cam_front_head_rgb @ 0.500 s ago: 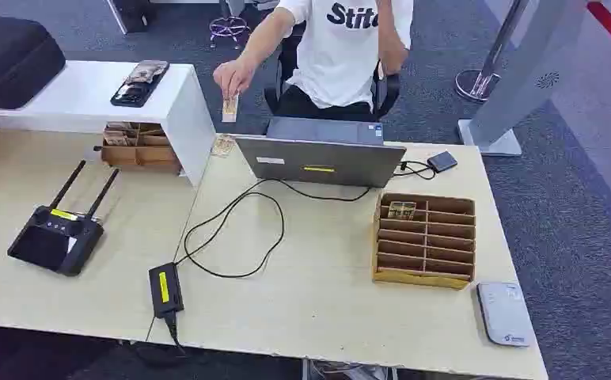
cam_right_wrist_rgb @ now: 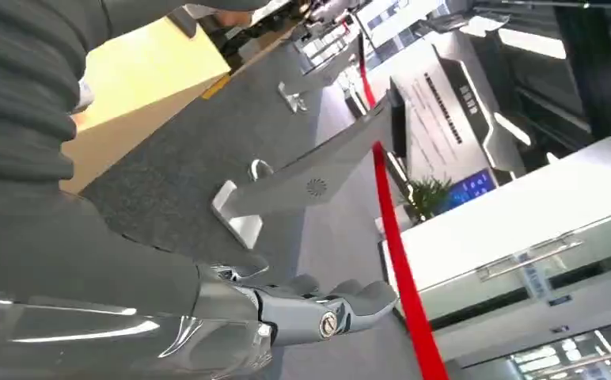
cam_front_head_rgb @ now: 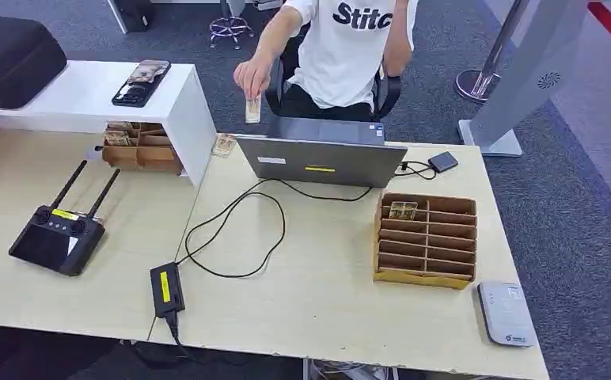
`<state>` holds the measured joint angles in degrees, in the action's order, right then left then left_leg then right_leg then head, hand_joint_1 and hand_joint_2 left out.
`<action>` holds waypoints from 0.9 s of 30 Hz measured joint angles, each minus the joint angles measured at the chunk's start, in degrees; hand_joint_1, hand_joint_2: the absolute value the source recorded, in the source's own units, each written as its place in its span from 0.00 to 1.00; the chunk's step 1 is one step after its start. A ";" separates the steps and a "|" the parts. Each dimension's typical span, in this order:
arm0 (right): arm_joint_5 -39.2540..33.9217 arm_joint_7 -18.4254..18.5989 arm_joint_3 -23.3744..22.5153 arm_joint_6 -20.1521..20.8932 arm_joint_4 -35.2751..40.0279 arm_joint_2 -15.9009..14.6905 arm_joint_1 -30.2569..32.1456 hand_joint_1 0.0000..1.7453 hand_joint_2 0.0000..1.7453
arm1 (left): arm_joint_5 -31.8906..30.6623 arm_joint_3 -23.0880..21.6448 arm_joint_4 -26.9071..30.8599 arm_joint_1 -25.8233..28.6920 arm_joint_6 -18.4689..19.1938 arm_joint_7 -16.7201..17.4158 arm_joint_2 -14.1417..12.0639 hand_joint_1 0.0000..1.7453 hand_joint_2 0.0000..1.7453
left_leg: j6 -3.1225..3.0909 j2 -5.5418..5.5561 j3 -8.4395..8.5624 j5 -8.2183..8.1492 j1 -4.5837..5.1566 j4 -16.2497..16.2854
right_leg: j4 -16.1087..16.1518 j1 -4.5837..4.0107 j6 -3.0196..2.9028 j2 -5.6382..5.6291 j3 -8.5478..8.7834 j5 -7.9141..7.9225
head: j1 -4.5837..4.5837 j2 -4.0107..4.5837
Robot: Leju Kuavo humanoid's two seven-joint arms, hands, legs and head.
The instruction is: Pass the card to the sensor for recognition and then transmit it.
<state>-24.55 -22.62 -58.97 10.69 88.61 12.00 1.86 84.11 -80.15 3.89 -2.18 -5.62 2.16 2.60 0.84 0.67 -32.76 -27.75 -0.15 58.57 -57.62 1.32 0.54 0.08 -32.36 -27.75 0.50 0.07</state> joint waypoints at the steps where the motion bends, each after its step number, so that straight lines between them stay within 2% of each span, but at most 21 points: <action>1: 0.00 -0.04 0.24 -0.07 0.54 0.17 0.15 0.00 1.00 | 0.00 0.00 0.00 0.00 0.00 0.00 0.00 0.00 1.00 | 0.00 0.00 0.00 0.00 0.00 0.00 | 0.00 0.00 0.00 0.00 0.00 0.00 | 0.02 0.00; 2: 0.67 -1.14 0.50 0.34 1.06 0.26 0.37 0.00 1.00 | 0.09 0.00 -0.02 0.02 -0.11 -0.11 0.00 0.00 1.00 | 0.00 0.02 -0.01 0.00 0.01 0.00 | 0.00 0.01 0.02 0.01 0.00 0.01 | -0.02 0.00; 4: 4.58 -5.89 2.61 1.36 5.36 1.09 1.93 0.00 1.00 | 0.28 0.02 0.00 0.12 -0.35 -0.53 0.00 0.00 1.00 | 0.00 0.04 -0.04 0.00 0.05 0.00 | -0.02 0.05 0.03 0.04 0.00 0.01 | 0.02 0.00; 6: 10.48 -8.09 6.96 -0.49 11.24 1.75 4.07 0.00 1.00 | 0.02 0.00 -0.02 0.15 -0.22 -0.72 -0.18 0.00 1.00 | 0.00 0.00 -0.02 0.00 0.06 0.00 | -0.03 0.00 0.02 -0.02 -0.01 0.01 | 0.02 0.00; 9: 26.34 -12.22 16.80 -7.75 19.24 1.53 8.71 0.00 1.00 | -0.31 0.00 0.00 0.21 -0.02 -1.05 -0.44 0.00 1.00 | 0.01 0.02 -0.03 0.00 0.02 -0.01 | -0.05 -0.04 0.04 0.01 -0.03 -0.04 | 0.00 0.00; 12: 38.57 -13.07 26.46 -17.04 23.98 -0.20 12.77 0.00 1.00 | -0.85 0.00 0.00 0.20 -0.07 -1.18 -0.48 0.00 1.00 | 0.01 0.02 -0.04 0.00 0.01 -0.02 | -0.06 -0.05 0.04 0.03 -0.02 -0.05 | -0.02 0.00; 14: 43.86 -12.30 32.95 -22.90 25.42 -3.33 14.56 0.00 1.00 | -1.25 0.00 0.00 0.14 -0.04 -1.05 -0.50 0.00 1.00 | 0.01 0.00 -0.05 0.00 -0.03 -0.03 | -0.07 -0.04 0.04 0.00 -0.02 -0.05 | 0.00 0.00; 15: 48.19 -10.72 36.76 -26.00 25.75 -5.84 14.88 0.00 1.00 | -1.94 0.00 0.00 0.03 0.13 -0.55 -0.57 0.00 1.00 | 0.01 -0.03 -0.09 0.00 -0.03 -0.04 | -0.07 -0.03 0.05 -0.02 0.00 -0.04 | -0.02 0.00; 17: 61.00 -5.07 42.82 -32.07 24.83 -10.80 13.63 0.00 1.00 | -3.01 0.00 0.00 -0.25 0.78 0.13 -0.81 0.00 1.00 | 0.00 -0.11 -0.08 -0.01 -0.03 -0.03 | -0.07 0.00 0.12 -0.13 -0.02 0.02 | 0.00 0.02; 19: 68.71 0.27 48.58 -35.79 22.64 -16.21 10.51 0.00 1.00 | -3.56 -0.04 0.00 -0.48 1.47 0.77 -1.09 0.00 1.00 | -0.02 -0.20 -0.02 0.01 -0.01 0.01 | -0.05 0.02 0.26 -0.23 -0.04 0.12 | -0.02 0.00; 20: 70.52 2.21 51.15 -36.70 21.37 -18.83 8.88 0.00 1.00 | -3.76 -0.13 0.00 -0.58 1.77 0.94 -1.20 0.00 1.00 | -0.11 -0.19 -0.02 0.07 -0.01 0.04 | -0.03 0.02 0.31 -0.24 -0.05 0.15 | 0.00 0.02; 23: 71.45 3.52 55.95 -37.31 18.78 -23.86 5.92 0.00 1.00 | -3.89 -0.20 0.00 -0.63 2.08 1.09 -1.42 0.00 1.00 | -0.17 -0.06 -0.05 0.11 0.02 0.07 | -0.02 0.02 0.34 -0.05 -0.03 0.17 | -0.02 0.00; 27: 71.69 3.82 59.12 -37.44 17.44 -27.28 4.95 0.00 1.00 | -3.89 -0.20 0.00 -0.64 2.10 1.09 -1.46 0.00 1.00 | -0.16 -0.05 -0.06 0.12 0.04 0.07 | -0.03 0.00 0.33 -0.06 -0.02 0.18 | -0.02 0.00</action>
<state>47.15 -18.80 0.16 -26.75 106.05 -15.28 6.81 80.21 -80.35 3.89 -2.82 -3.52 3.26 1.14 0.68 0.62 -32.81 -27.64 -0.11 58.65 -57.65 1.32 0.88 0.02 -32.38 -27.57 0.48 0.07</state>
